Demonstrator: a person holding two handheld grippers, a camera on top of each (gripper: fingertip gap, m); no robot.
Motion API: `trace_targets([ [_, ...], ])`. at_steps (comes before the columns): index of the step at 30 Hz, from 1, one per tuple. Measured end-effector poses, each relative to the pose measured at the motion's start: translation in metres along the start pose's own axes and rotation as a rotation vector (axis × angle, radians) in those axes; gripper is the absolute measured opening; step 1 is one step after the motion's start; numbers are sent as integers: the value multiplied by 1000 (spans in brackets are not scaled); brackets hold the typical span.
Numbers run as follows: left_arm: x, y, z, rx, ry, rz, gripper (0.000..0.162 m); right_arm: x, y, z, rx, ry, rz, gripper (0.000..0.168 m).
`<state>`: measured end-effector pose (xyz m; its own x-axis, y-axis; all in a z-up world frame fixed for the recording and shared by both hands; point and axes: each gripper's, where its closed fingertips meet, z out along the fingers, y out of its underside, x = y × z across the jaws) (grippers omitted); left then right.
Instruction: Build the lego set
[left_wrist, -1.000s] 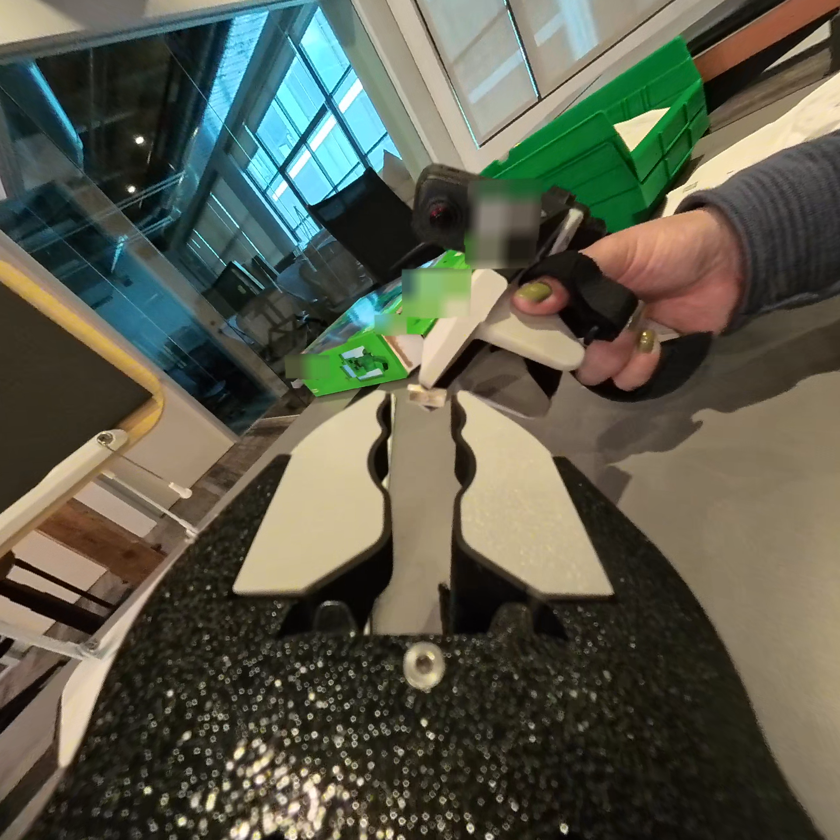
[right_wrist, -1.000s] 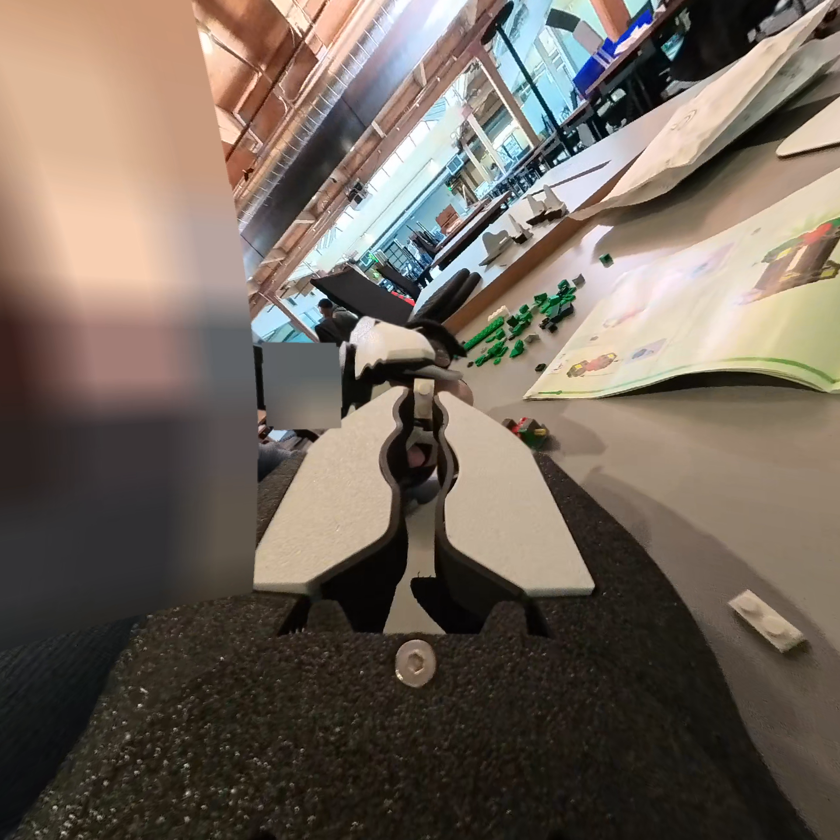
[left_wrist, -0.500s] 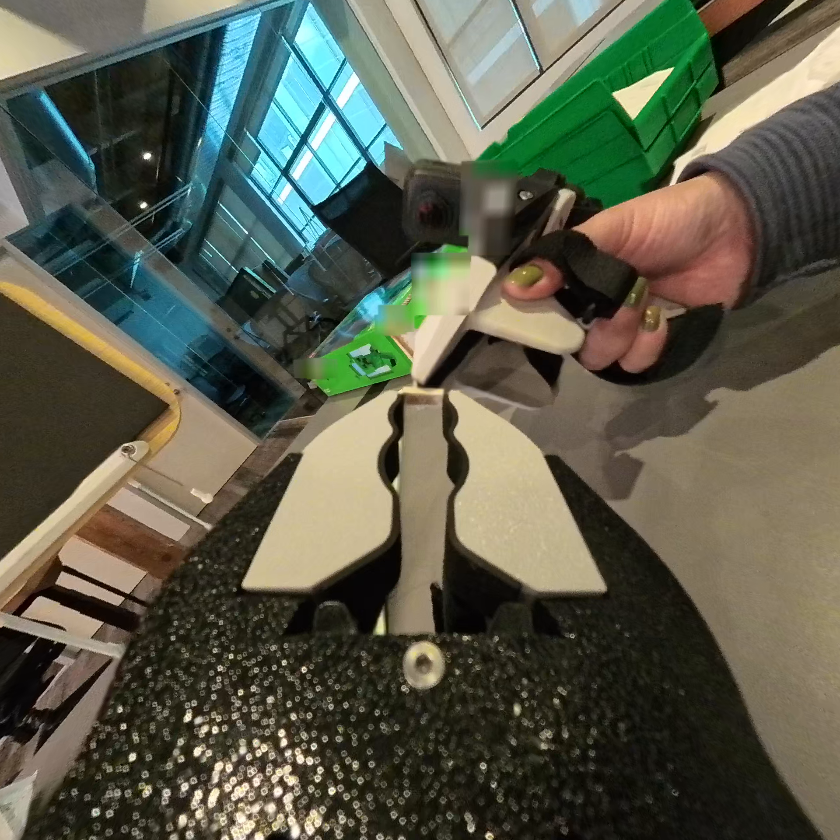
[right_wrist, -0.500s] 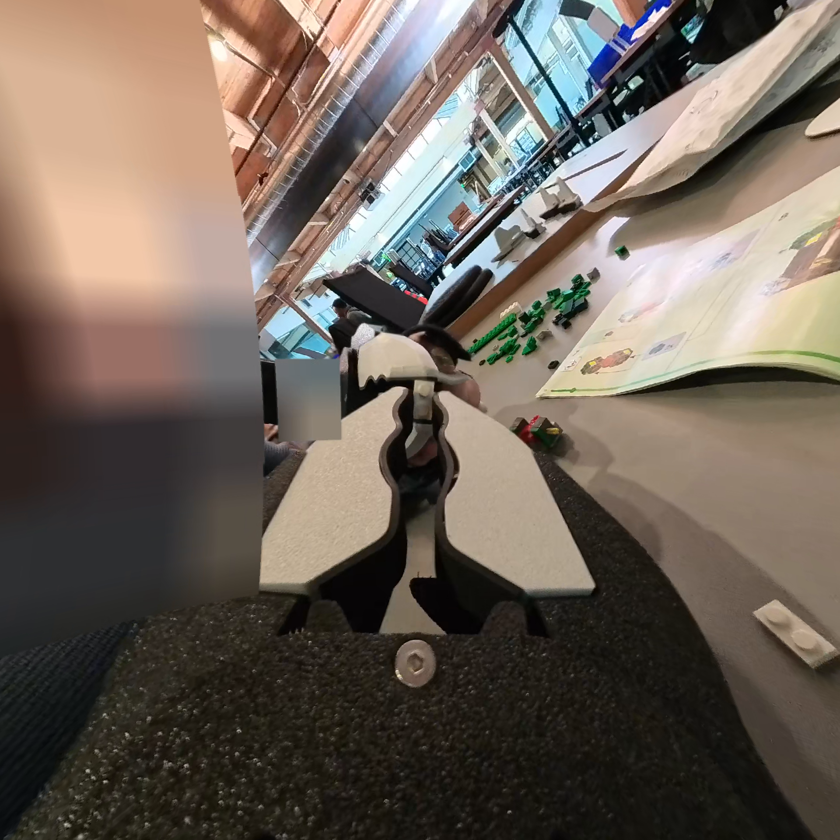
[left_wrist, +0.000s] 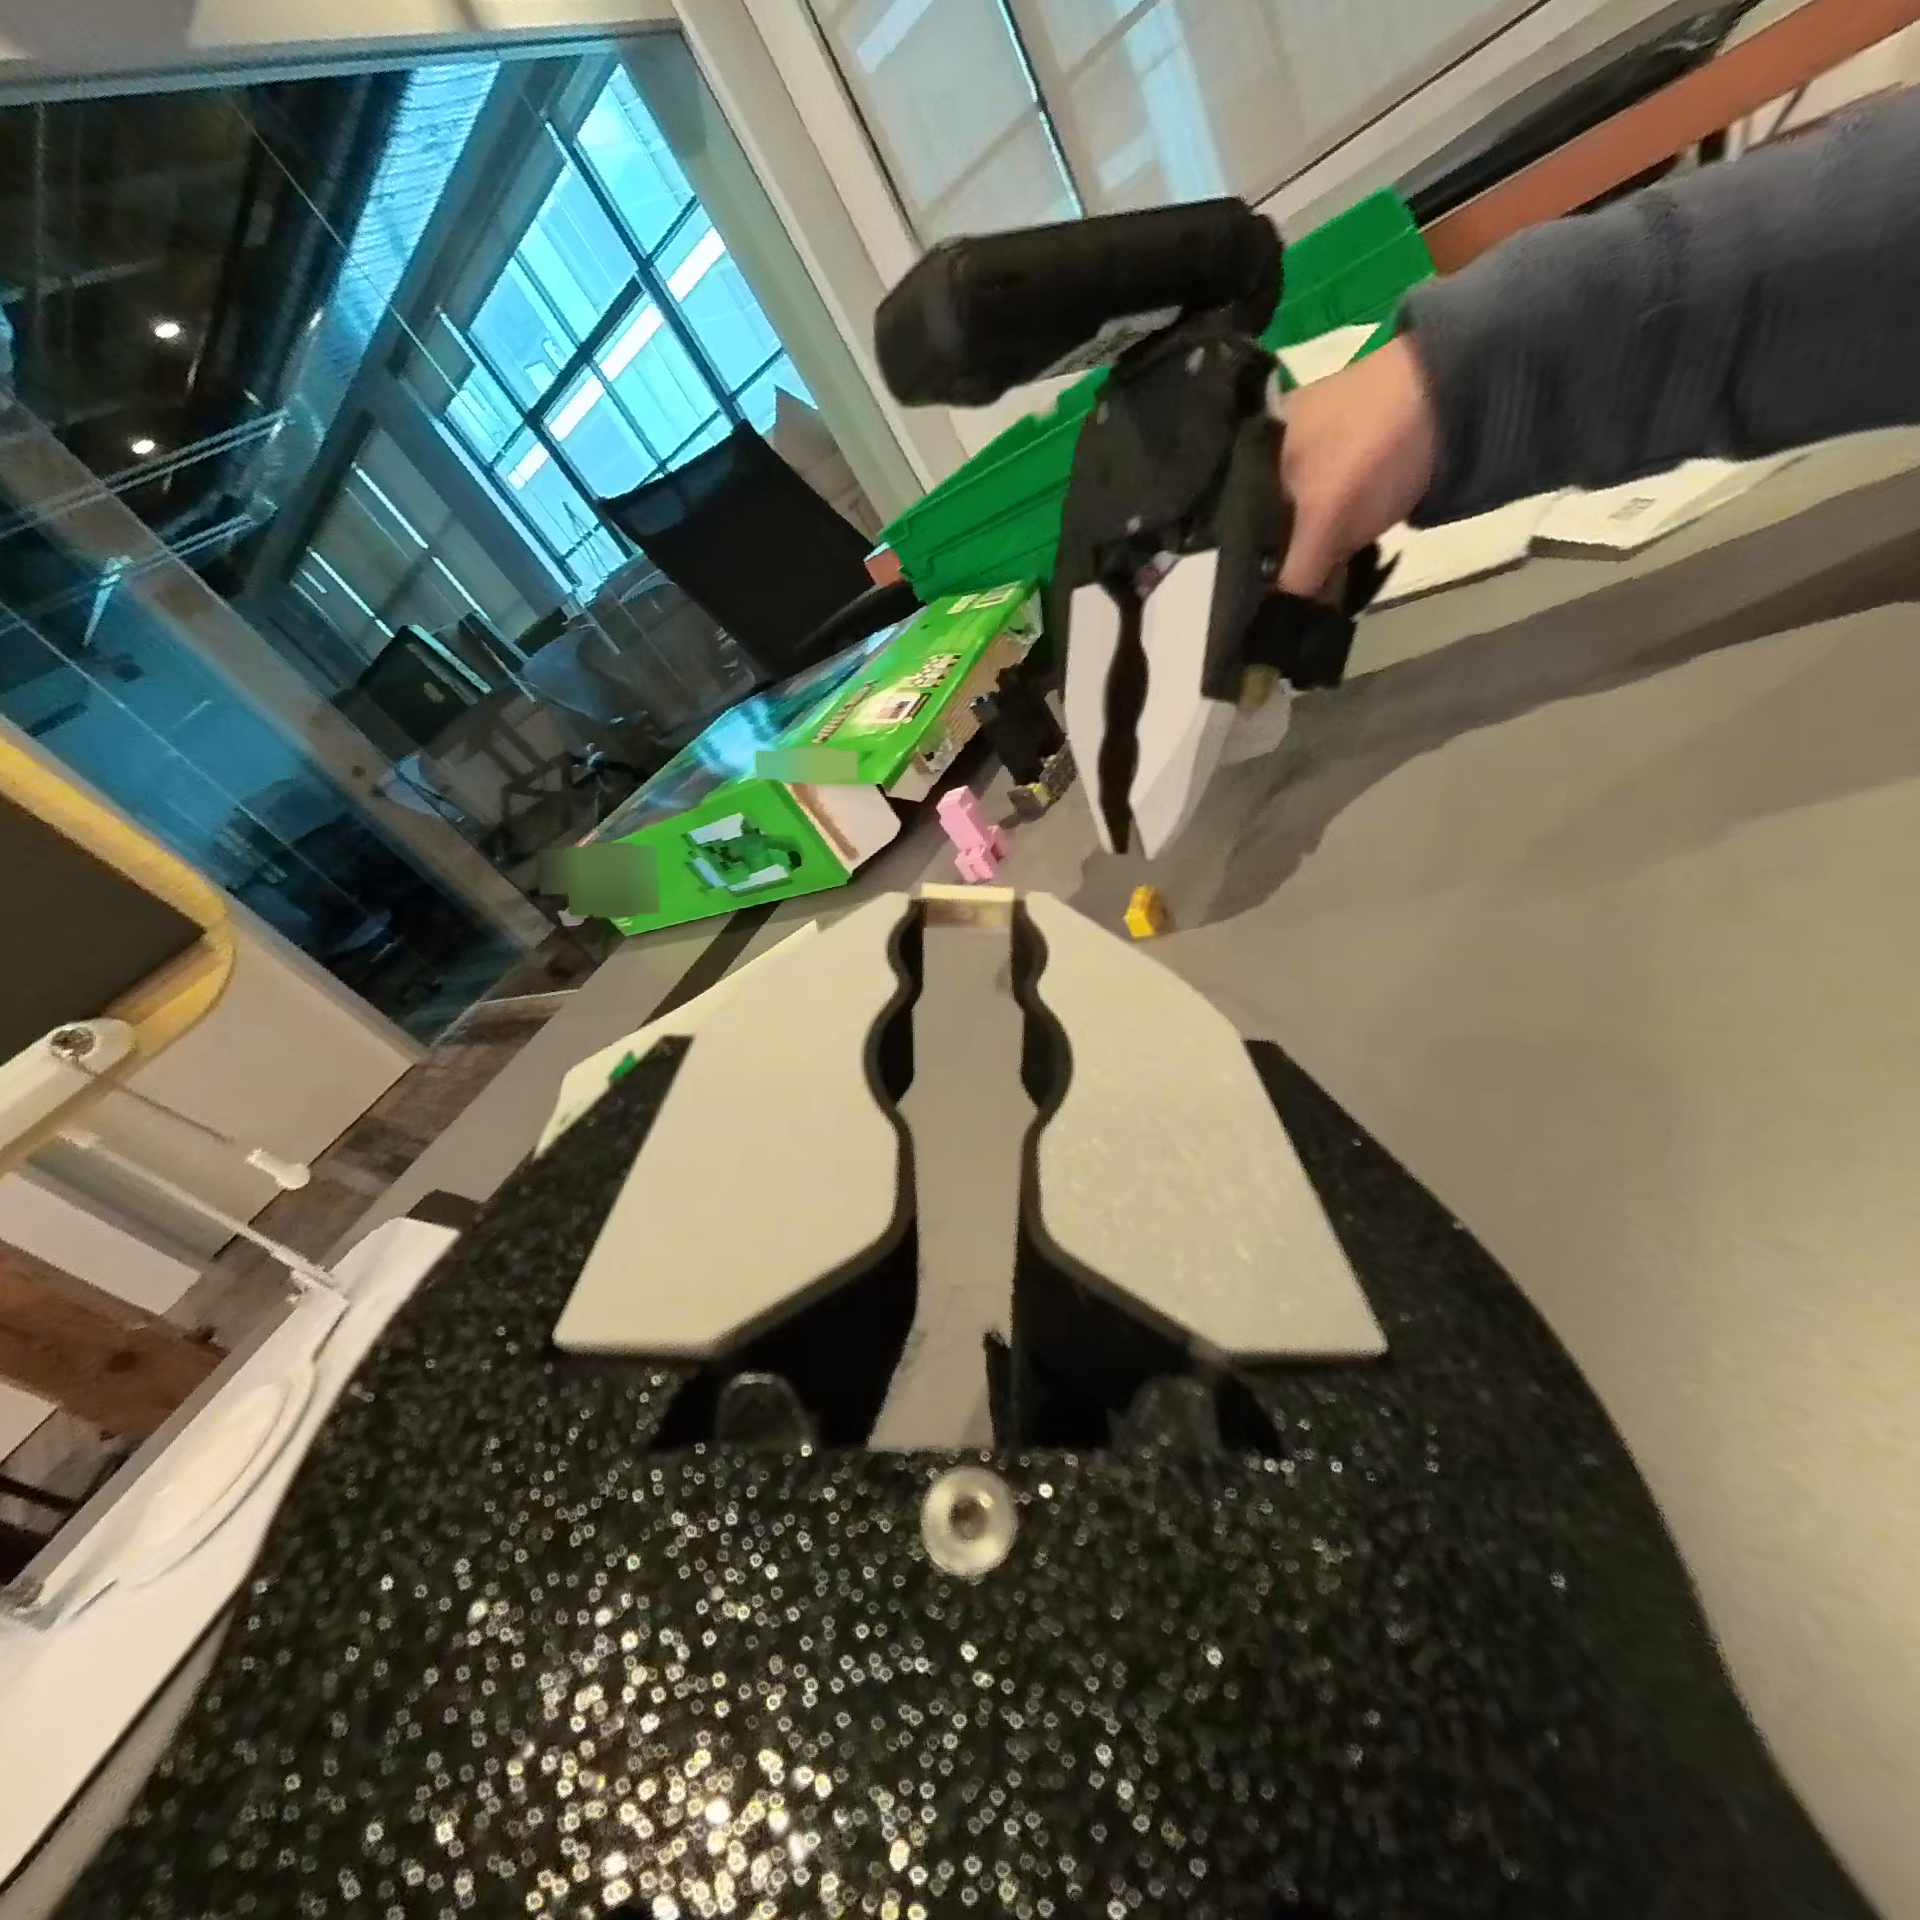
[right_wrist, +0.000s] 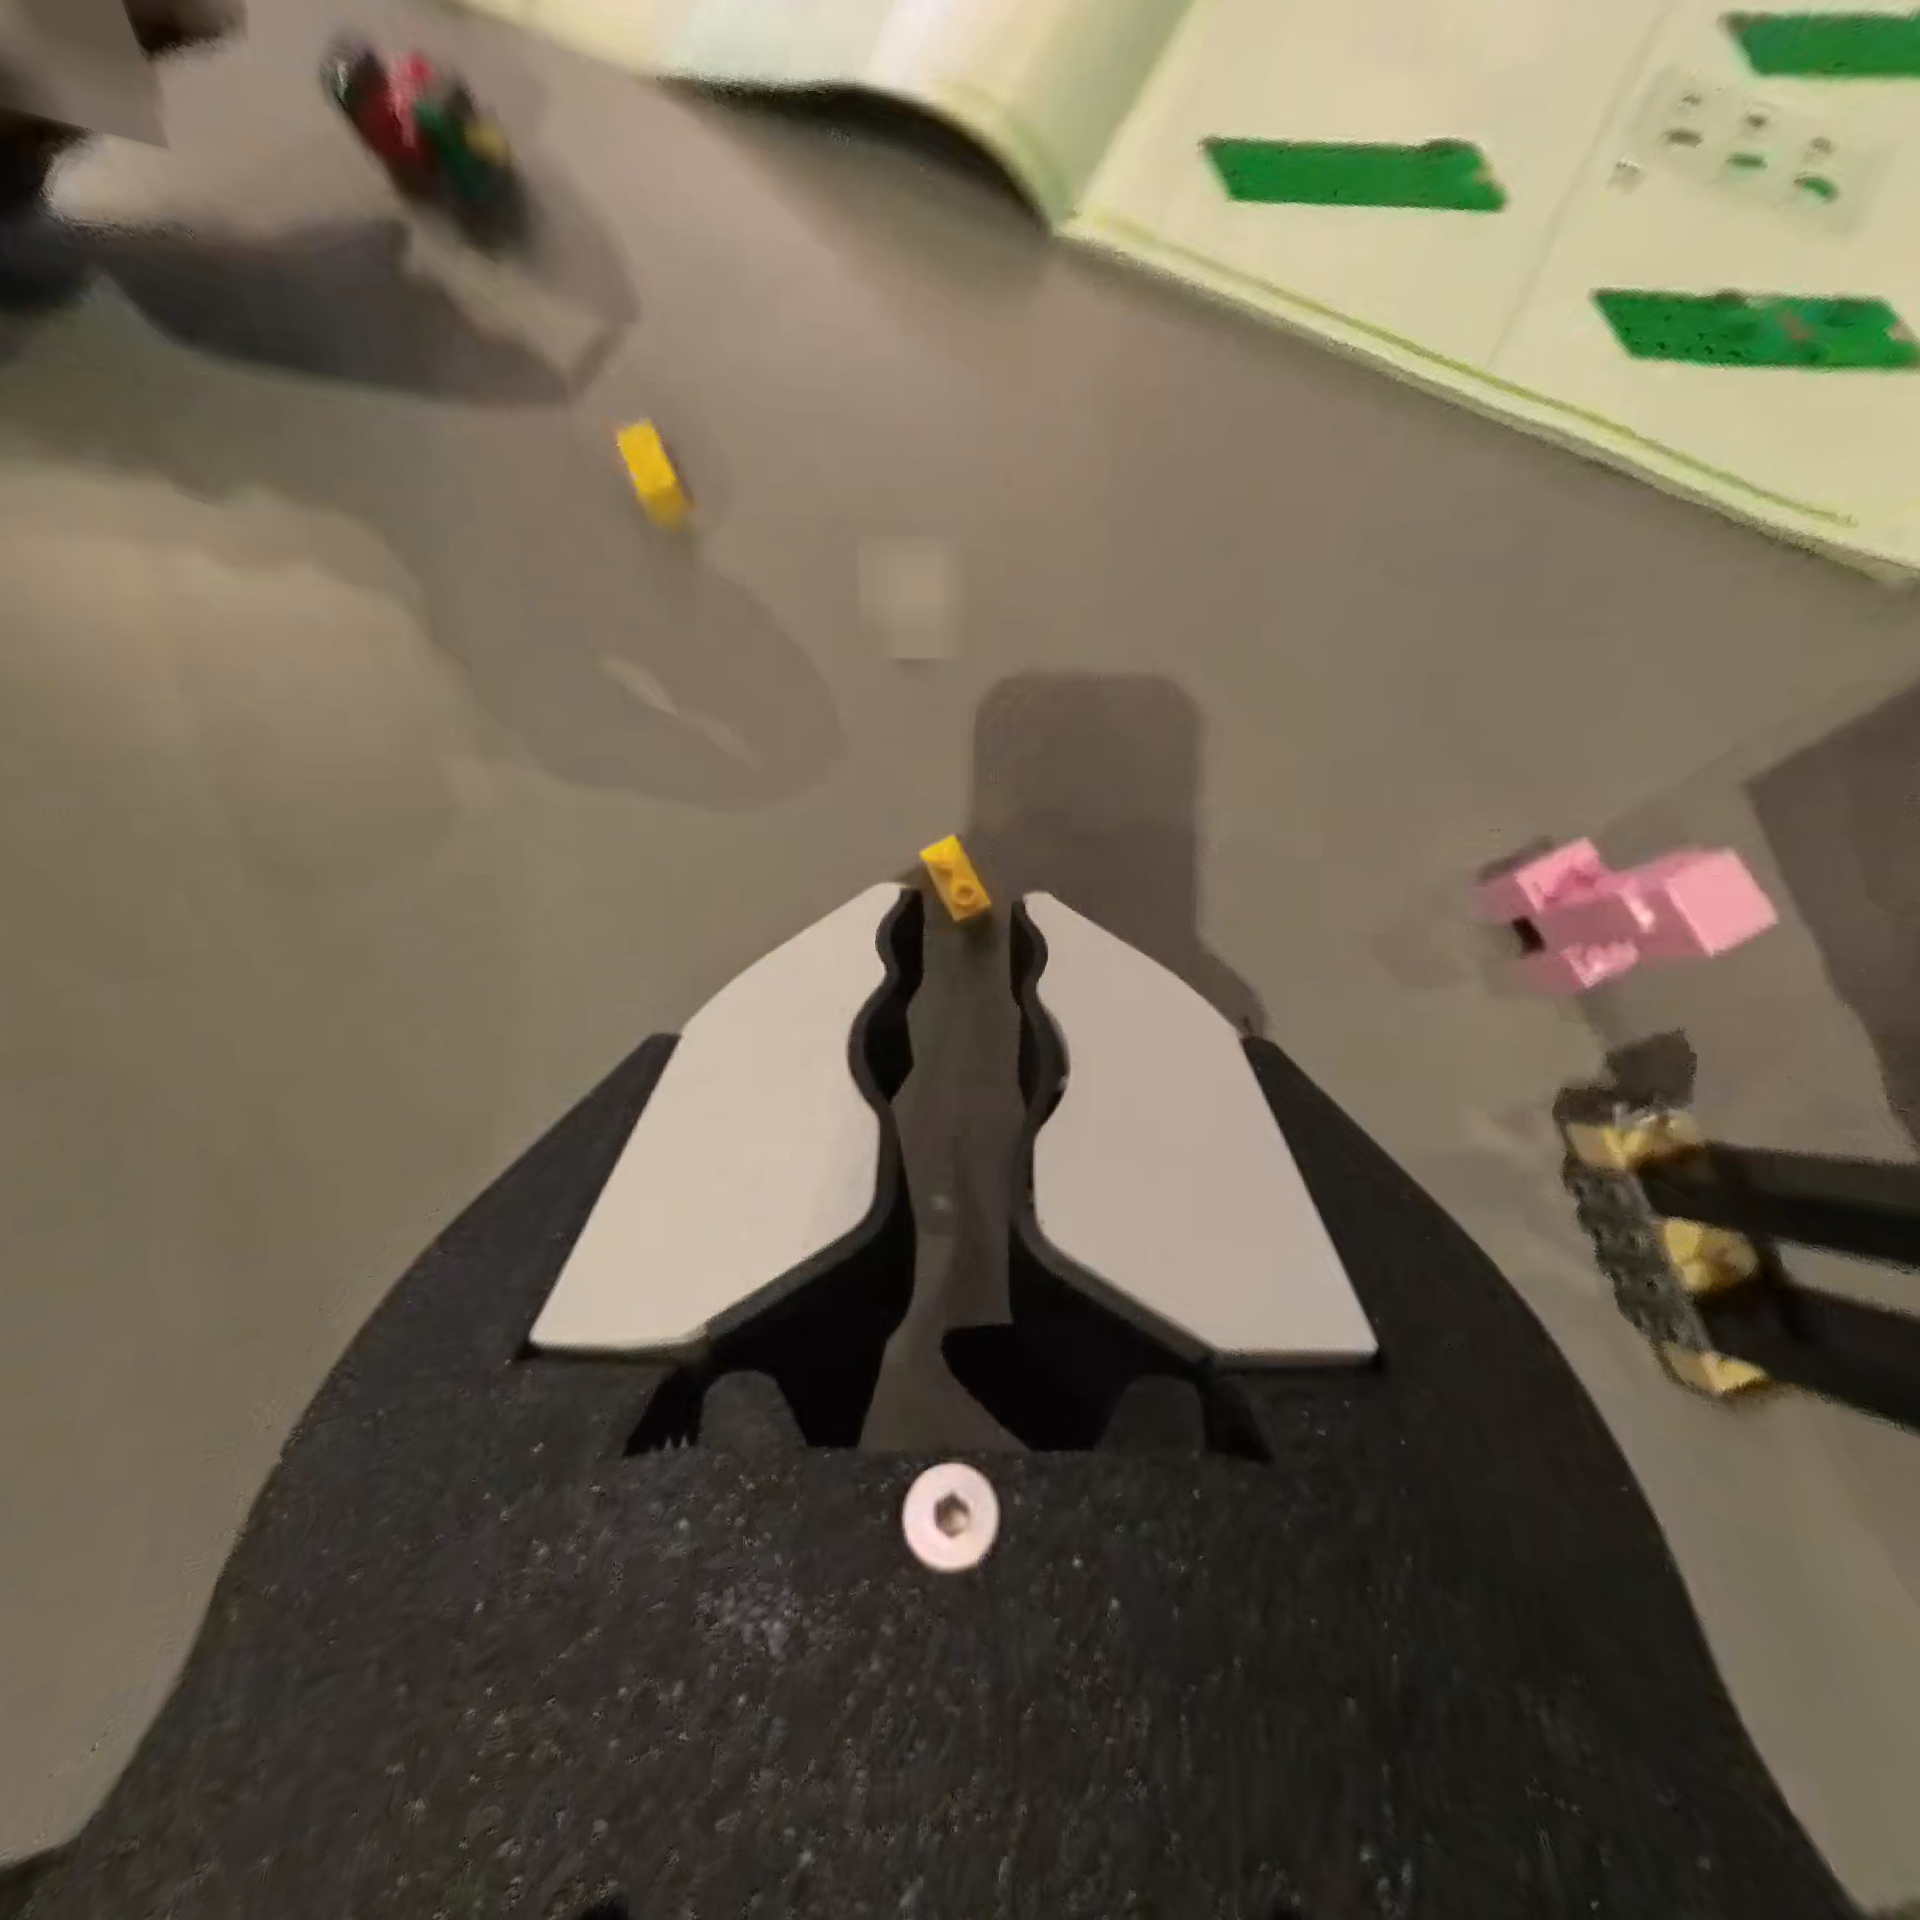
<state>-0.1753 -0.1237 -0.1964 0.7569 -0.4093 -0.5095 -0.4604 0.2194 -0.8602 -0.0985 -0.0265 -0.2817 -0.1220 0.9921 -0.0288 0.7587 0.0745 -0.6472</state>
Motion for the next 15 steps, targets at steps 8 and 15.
trace_targets([
  [8,6,2,-1,15,65,-49,16,-2,3,15,-216,-28,-278,15],
  [15,1,-2,-4,44,55,-87,16,3,1,21,-263,-16,-240,8],
])
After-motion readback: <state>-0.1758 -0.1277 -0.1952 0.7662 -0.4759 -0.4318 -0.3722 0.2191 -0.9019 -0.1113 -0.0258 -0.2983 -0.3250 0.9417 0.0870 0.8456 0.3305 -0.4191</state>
